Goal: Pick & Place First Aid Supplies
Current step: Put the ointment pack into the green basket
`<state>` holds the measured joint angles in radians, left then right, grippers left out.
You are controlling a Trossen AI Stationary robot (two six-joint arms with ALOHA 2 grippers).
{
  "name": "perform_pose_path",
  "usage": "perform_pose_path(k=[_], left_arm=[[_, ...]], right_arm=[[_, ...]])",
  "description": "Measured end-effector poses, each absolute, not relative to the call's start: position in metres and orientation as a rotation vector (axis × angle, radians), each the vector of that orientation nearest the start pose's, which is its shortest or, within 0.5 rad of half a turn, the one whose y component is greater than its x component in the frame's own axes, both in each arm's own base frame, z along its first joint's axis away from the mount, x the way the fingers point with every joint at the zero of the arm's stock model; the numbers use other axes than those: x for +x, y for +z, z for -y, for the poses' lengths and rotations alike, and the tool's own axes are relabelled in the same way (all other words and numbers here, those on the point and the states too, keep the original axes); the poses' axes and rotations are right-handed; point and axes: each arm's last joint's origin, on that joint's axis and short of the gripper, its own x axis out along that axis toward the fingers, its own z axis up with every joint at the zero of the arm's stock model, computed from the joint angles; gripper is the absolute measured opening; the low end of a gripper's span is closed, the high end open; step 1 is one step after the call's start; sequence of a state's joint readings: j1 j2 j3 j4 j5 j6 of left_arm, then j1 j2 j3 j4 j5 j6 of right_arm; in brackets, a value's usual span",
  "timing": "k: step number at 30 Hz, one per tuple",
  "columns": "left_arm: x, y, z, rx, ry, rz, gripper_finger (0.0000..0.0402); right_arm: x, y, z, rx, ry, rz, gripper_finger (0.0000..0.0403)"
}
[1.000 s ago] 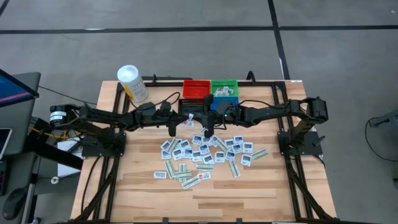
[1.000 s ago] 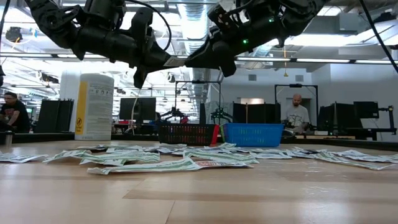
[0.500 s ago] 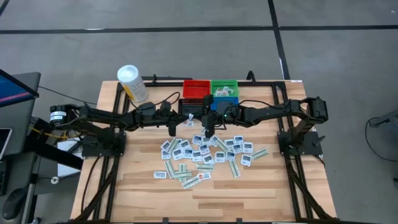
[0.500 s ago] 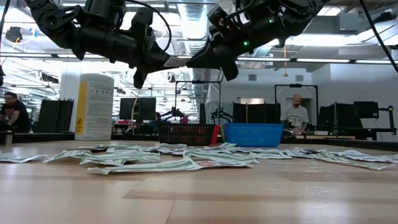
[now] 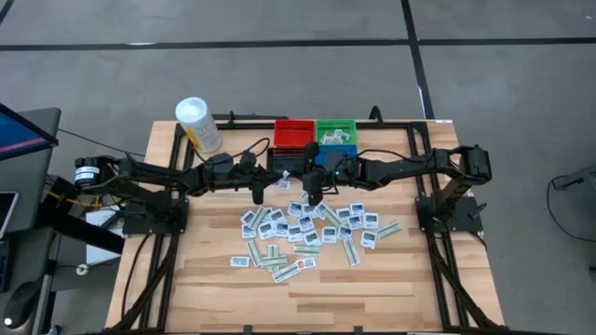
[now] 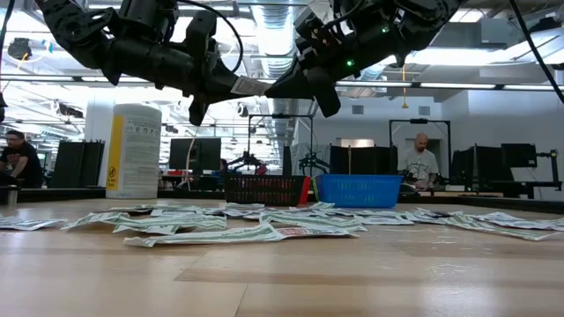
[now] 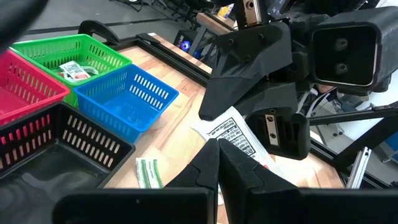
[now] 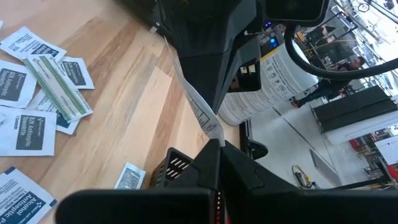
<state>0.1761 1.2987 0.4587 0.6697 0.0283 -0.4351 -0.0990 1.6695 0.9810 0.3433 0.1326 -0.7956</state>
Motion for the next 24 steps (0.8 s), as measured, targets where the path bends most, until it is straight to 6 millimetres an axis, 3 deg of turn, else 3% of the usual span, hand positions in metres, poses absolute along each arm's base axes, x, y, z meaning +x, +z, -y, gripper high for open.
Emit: perform_pose_path(k=[7,16,24], left_arm=[[0.248,0.200,-0.046,-0.450,0.266,-0.105,0.0020],[0.248,0.200,-0.048,-0.354,0.333,-0.107,0.0103],[0.245,0.206,-0.048,-0.284,0.335,-0.090,0.0133]], right_arm=[[0.361,0.223,0.040,-0.789,-0.075,-0.435,0.0001],[0.359,0.219,0.041,-0.771,-0.099,-0.492,0.0000],[0.343,0.221,0.055,-0.509,-0.287,-0.621,0.0000]])
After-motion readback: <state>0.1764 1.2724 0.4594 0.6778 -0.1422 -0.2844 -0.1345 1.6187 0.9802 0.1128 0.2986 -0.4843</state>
